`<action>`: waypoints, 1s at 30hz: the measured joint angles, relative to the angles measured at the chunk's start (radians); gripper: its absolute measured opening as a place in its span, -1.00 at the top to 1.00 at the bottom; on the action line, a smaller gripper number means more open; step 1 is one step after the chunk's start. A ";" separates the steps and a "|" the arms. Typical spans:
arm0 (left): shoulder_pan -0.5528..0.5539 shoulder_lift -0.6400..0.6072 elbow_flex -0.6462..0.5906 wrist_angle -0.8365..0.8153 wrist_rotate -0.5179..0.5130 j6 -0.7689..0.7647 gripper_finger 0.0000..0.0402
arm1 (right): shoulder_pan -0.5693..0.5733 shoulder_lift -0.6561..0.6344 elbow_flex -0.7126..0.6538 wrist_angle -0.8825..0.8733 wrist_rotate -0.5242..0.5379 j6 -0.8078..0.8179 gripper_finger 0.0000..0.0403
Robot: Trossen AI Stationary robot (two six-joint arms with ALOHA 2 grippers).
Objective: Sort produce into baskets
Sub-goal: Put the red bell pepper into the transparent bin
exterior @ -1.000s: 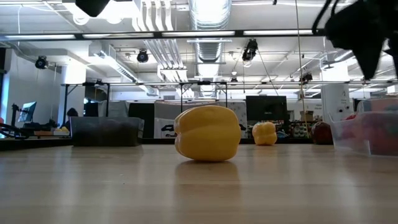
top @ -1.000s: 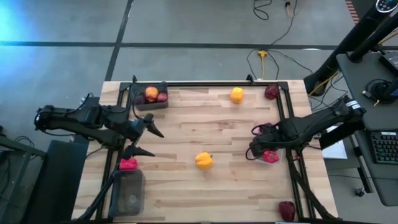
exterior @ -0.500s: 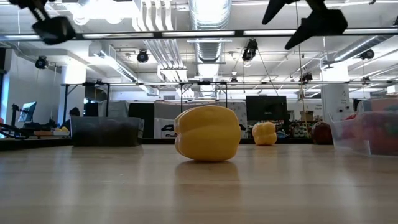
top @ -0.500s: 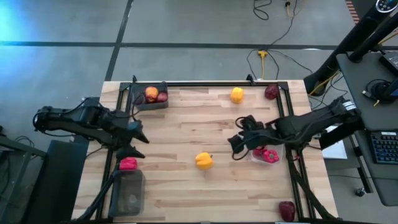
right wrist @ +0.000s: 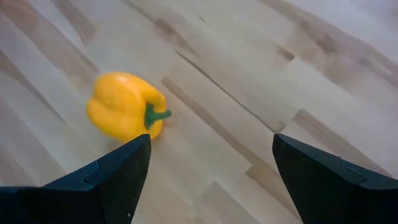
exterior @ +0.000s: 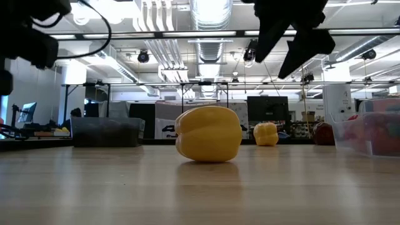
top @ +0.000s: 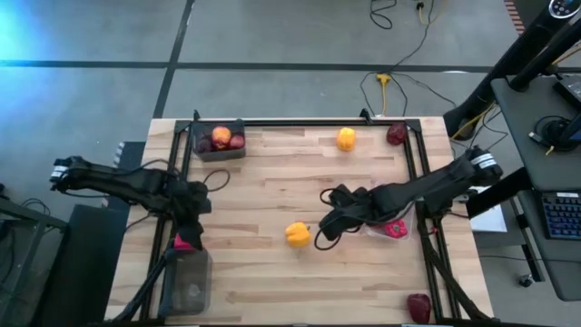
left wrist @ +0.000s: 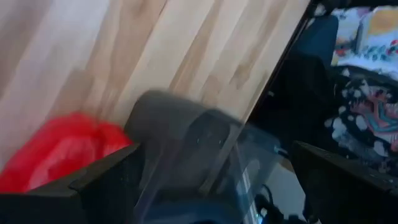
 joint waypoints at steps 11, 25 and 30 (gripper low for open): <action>-0.011 0.013 0.091 -0.049 -0.164 0.075 -0.90 | 0.001 0.053 0.004 0.003 -0.007 -0.001 -0.62; -0.130 0.017 0.123 -0.172 -0.182 0.128 -0.90 | 0.035 0.050 0.004 0.001 0.004 0.041 -0.62; -0.130 0.084 0.168 -0.191 -0.330 0.100 -0.90 | 0.015 0.050 0.004 0.003 0.067 0.014 -0.62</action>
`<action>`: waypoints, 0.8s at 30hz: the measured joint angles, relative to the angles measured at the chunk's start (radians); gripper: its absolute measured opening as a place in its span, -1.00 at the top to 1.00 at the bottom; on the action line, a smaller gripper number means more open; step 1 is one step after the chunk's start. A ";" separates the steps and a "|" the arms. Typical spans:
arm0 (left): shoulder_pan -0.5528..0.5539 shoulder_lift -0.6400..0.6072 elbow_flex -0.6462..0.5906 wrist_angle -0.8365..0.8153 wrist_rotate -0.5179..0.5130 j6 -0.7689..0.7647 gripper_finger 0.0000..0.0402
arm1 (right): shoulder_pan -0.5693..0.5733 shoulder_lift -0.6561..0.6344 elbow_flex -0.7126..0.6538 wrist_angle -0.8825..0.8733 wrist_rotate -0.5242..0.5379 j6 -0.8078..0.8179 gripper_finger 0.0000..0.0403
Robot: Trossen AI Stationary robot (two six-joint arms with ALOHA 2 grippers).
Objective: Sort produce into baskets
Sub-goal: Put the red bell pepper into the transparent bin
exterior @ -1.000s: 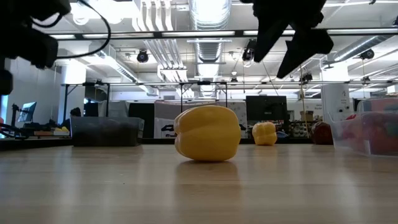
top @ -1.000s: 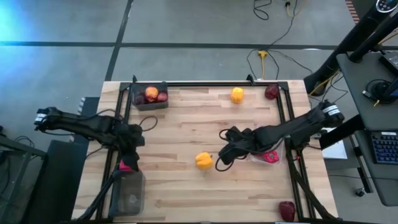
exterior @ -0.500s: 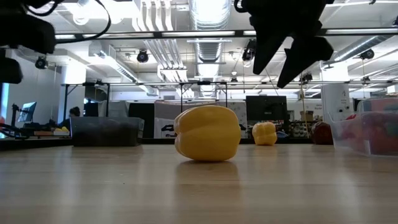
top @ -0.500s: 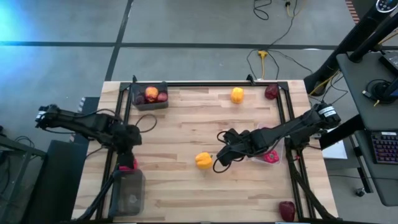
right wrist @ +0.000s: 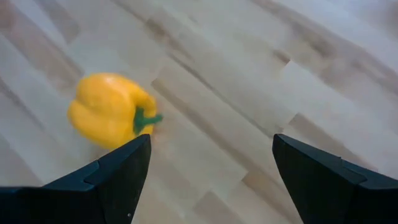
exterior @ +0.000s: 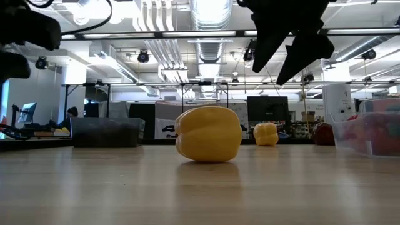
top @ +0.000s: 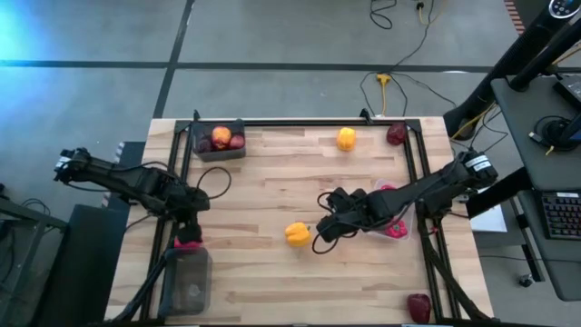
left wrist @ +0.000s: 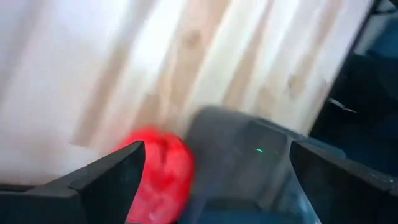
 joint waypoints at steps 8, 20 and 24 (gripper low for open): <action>0.005 0.211 0.062 -0.115 -0.127 0.179 -0.87 | -0.034 0.000 0.000 0.003 0.005 -0.028 -0.62; 0.027 0.476 0.074 -0.154 -0.074 0.341 -0.70 | -0.031 0.000 0.000 0.004 0.005 -0.027 -0.62; 0.036 0.535 0.073 -0.158 -0.027 0.334 -0.67 | -0.024 0.000 0.000 0.004 0.004 -0.020 -0.62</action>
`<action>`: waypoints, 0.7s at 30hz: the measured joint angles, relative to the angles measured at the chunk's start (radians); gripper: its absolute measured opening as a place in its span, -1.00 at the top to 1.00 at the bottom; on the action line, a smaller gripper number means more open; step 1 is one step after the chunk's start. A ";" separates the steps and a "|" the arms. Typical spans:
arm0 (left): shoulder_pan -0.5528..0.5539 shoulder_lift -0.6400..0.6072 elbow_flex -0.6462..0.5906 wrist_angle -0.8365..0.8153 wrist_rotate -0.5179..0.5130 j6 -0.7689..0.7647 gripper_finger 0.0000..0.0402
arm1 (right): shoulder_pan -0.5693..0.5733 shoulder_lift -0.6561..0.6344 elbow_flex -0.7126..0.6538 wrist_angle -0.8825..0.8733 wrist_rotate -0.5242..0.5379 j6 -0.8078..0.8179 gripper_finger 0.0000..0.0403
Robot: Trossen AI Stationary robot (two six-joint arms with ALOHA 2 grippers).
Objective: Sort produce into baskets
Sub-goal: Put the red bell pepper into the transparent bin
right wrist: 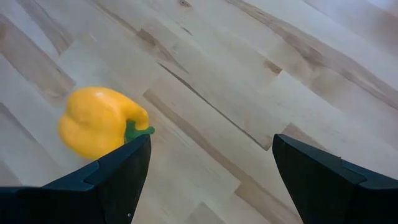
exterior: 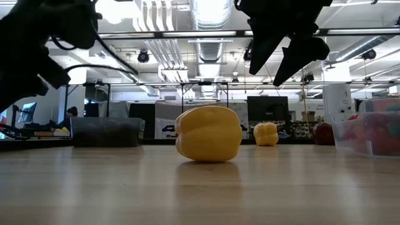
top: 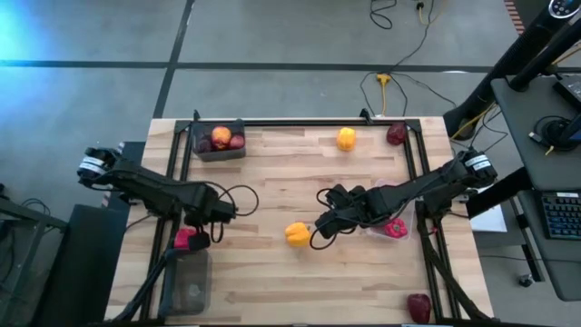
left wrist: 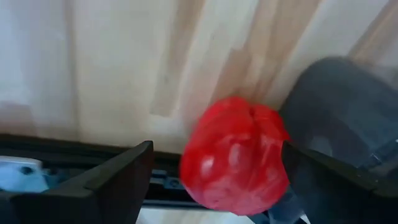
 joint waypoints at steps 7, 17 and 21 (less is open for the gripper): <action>0.001 0.105 0.000 -0.001 0.062 0.008 -0.66 | 0.008 0.000 0.000 0.000 -0.008 0.008 -0.62; 0.017 0.108 0.027 -0.029 -0.074 -0.012 -0.66 | 0.010 0.000 0.000 0.000 -0.011 0.007 -0.62; 0.018 0.116 0.112 -0.154 -0.191 -0.043 -0.66 | 0.008 0.000 0.000 0.000 -0.011 0.008 -0.62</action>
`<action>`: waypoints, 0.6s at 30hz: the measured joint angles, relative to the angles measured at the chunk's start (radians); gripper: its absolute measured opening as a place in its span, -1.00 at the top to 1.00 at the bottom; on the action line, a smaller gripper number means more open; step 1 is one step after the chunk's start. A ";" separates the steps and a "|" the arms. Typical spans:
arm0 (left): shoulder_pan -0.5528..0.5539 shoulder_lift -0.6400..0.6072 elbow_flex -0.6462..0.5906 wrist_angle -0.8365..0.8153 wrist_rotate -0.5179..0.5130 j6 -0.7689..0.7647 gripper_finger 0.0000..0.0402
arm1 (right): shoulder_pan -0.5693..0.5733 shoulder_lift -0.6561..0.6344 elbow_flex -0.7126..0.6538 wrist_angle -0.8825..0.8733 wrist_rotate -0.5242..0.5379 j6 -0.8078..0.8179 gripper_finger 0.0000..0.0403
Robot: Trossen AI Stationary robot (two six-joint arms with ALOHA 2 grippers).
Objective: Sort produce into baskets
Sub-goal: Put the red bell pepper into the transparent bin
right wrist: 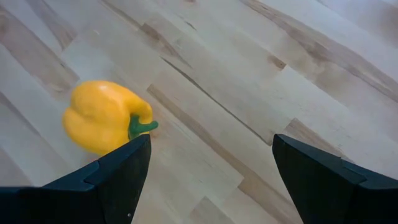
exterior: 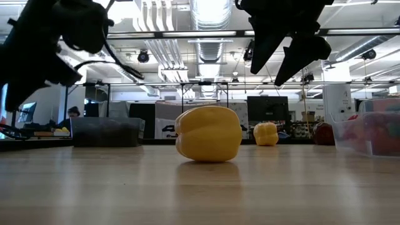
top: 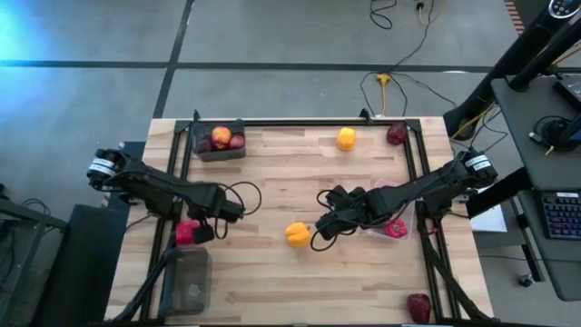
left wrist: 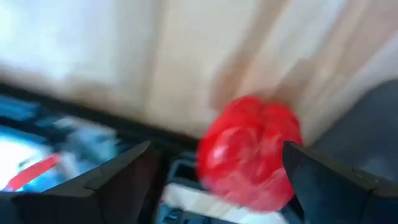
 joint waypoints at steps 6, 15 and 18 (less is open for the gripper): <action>-0.034 -0.012 0.049 -0.036 0.143 -0.005 -0.66 | 0.000 0.000 0.000 0.000 0.000 0.012 -0.62; -0.084 -0.005 0.001 -0.025 0.163 0.000 -0.66 | 0.007 0.010 0.000 0.000 0.000 0.034 -0.62; -0.084 -0.004 -0.048 -0.020 0.191 0.012 -0.66 | 0.007 0.017 -0.001 0.000 0.000 0.034 -0.62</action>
